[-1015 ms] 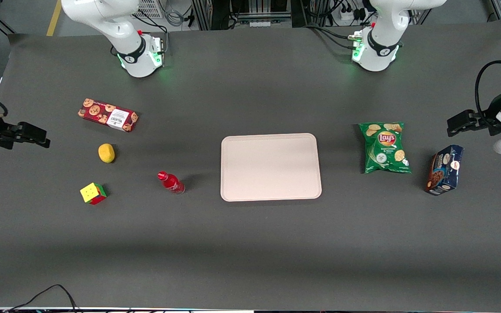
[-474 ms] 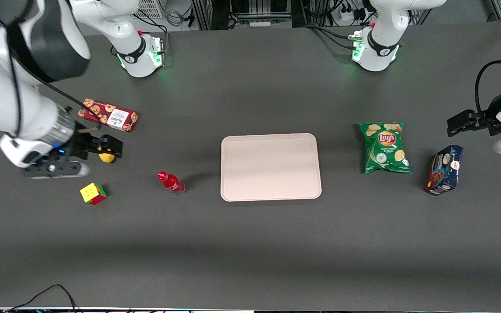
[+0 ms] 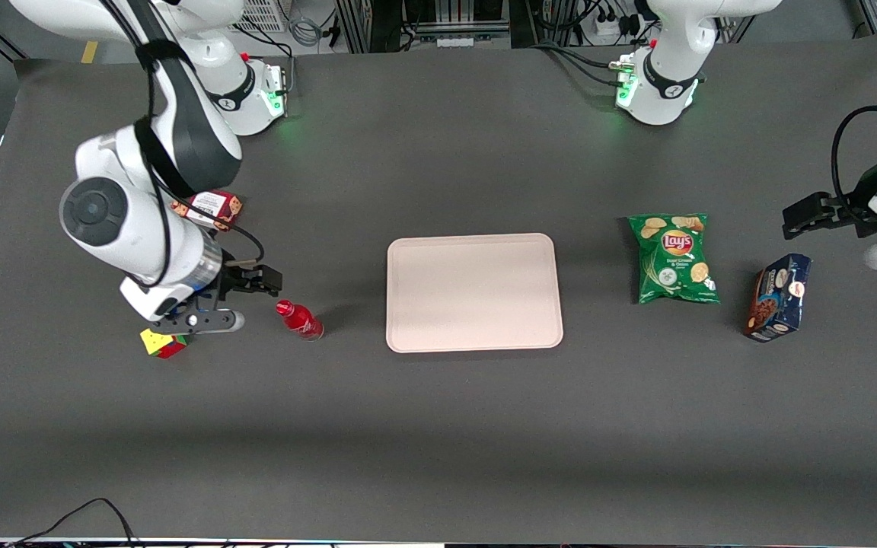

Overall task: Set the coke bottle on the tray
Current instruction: 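Reach the right gripper down to the red Coca-Cola bottle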

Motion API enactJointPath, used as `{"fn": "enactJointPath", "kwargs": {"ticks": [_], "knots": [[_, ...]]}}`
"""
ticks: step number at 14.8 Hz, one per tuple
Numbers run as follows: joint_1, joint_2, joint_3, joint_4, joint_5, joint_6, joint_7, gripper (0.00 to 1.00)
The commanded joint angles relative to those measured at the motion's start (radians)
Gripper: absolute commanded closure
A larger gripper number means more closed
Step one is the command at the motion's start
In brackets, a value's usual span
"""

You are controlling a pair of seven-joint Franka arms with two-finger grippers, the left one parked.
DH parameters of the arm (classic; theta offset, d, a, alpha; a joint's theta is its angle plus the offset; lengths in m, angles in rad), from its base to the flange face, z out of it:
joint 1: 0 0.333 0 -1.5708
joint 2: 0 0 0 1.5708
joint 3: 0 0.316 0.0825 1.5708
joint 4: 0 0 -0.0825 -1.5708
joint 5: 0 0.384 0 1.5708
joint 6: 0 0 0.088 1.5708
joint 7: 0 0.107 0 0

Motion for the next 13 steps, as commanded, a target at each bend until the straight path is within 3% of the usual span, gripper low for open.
{"fn": "enactJointPath", "kwargs": {"ticks": [1,11,13], "knots": [[0.002,0.042,0.013,-0.047,-0.016,0.101,0.023,0.00],[0.014,0.075,0.013,-0.143,-0.047,0.239,0.028,0.00],[0.014,0.077,0.013,-0.147,-0.047,0.247,0.030,0.05]]}}
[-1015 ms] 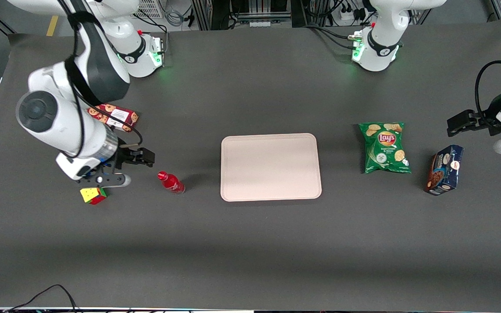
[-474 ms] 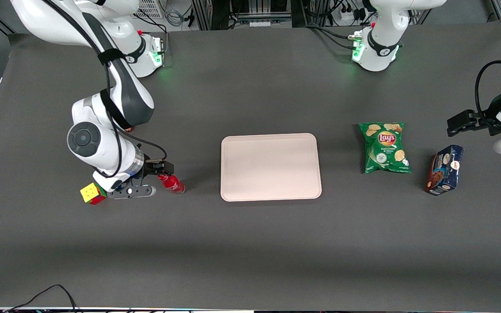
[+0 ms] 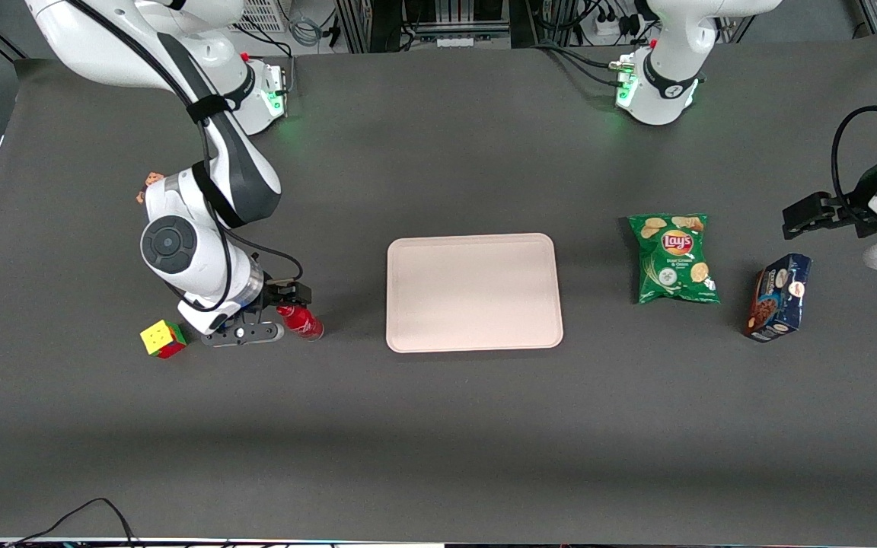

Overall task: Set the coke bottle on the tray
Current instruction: 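Reach the right gripper down to the red Coca-Cola bottle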

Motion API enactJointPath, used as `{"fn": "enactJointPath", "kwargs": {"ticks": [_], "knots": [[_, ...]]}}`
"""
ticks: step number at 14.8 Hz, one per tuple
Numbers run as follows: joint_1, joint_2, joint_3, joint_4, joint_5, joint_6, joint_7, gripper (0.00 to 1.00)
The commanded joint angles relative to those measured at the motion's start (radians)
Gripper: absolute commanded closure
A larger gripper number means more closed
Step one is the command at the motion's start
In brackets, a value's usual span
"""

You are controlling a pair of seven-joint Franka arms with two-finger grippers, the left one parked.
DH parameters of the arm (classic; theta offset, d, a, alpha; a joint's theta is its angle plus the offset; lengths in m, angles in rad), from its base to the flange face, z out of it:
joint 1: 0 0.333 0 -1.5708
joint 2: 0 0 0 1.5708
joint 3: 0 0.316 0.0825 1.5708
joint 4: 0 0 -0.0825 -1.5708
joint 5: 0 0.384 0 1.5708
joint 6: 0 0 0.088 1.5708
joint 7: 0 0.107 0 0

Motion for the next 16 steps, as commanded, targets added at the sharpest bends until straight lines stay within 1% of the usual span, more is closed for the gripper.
{"fn": "enactJointPath", "kwargs": {"ticks": [1,6,8,9,11,13,14,16], "knots": [[0.004,0.002,0.003,-0.014,-0.021,0.033,0.029,0.10],[0.017,0.008,0.003,-0.014,-0.021,0.057,0.051,0.29],[0.018,0.010,0.003,-0.014,-0.021,0.057,0.052,0.40],[0.017,0.010,0.003,-0.014,-0.021,0.059,0.052,0.48],[0.017,0.011,0.005,-0.016,-0.021,0.068,0.054,0.68],[0.017,0.011,0.005,-0.016,-0.021,0.069,0.054,0.93],[0.017,0.008,0.005,-0.016,-0.021,0.069,0.054,1.00],[0.017,-0.004,0.005,-0.016,-0.021,0.062,0.056,1.00]]}}
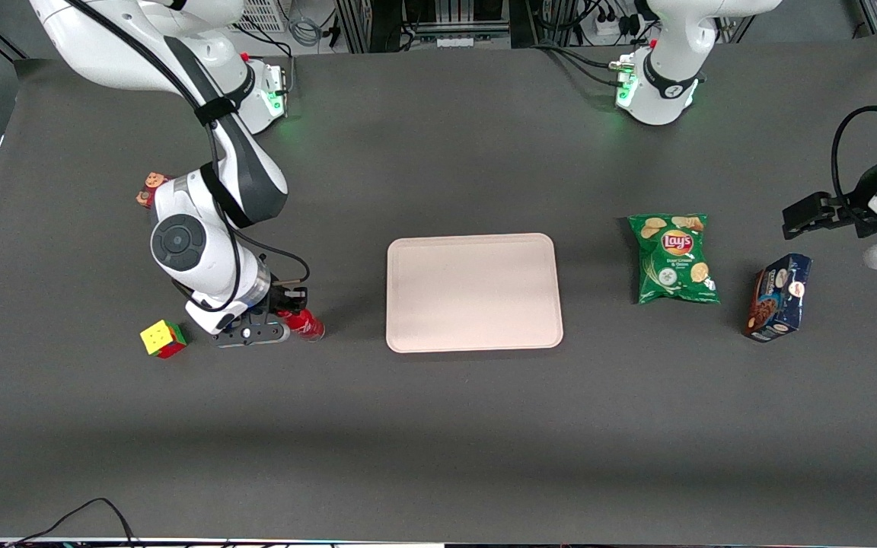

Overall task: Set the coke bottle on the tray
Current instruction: 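Reach the right gripper down to the red Coca-Cola bottle, then close the right gripper on the bottle cap and lift it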

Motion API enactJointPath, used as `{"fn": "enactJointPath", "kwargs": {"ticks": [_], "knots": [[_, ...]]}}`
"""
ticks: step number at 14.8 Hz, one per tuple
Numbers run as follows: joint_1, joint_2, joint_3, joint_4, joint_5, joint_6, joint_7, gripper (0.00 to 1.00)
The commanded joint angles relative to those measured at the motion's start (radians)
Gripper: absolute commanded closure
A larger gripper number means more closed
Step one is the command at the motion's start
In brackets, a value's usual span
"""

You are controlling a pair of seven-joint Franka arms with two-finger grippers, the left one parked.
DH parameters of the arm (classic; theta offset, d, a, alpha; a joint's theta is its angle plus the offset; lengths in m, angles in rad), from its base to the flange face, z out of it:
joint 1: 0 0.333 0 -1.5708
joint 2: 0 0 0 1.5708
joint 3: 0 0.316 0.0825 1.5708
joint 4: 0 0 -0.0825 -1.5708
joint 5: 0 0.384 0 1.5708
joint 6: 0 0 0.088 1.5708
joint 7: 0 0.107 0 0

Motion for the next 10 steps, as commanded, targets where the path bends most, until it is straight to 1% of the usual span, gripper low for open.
{"fn": "enactJointPath", "kwargs": {"ticks": [1,4,6,8,9,10], "knots": [[0.006,-0.024,0.002,-0.005,-0.015,0.006,0.034,1.00],[0.006,-0.078,0.008,0.024,-0.015,-0.092,0.034,1.00],[0.006,-0.110,0.019,0.069,-0.017,-0.195,0.034,1.00],[0.006,-0.141,0.040,0.115,-0.015,-0.291,0.034,1.00],[0.006,-0.164,0.051,0.161,-0.014,-0.369,0.058,1.00],[0.006,-0.179,0.083,0.181,-0.015,-0.411,0.077,1.00]]}}
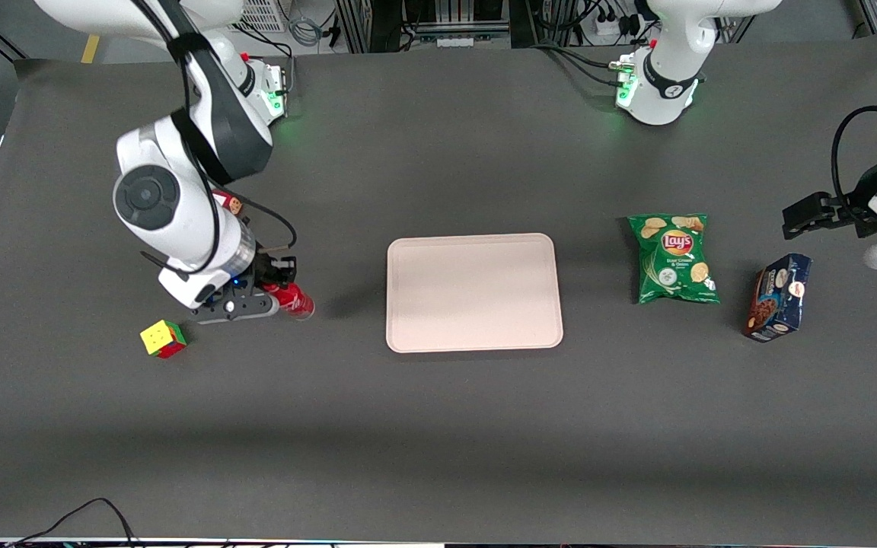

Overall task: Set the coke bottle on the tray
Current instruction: 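Close the right gripper on the bottle cap and lift it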

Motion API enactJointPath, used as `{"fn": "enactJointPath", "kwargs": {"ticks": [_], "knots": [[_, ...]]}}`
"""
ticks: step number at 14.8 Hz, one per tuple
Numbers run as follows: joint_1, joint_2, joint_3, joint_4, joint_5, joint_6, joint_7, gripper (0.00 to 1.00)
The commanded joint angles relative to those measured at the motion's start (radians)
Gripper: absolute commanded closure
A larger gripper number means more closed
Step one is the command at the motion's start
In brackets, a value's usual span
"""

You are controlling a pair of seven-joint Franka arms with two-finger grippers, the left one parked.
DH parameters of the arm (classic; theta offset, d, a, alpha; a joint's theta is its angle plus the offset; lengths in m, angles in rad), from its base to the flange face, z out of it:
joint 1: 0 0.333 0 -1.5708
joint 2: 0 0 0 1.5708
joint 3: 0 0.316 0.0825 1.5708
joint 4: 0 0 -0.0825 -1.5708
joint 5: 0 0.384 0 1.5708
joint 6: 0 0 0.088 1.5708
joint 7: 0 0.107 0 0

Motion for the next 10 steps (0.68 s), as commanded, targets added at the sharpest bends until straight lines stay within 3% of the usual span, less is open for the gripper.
{"fn": "enactJointPath", "kwargs": {"ticks": [1,5,10], "knots": [[0.007,-0.063,0.059,0.083,-0.015,-0.149,0.078,1.00],[0.030,-0.056,0.116,0.228,-0.015,-0.250,0.187,1.00],[0.187,0.071,0.116,0.413,-0.015,-0.321,0.408,1.00]]}}
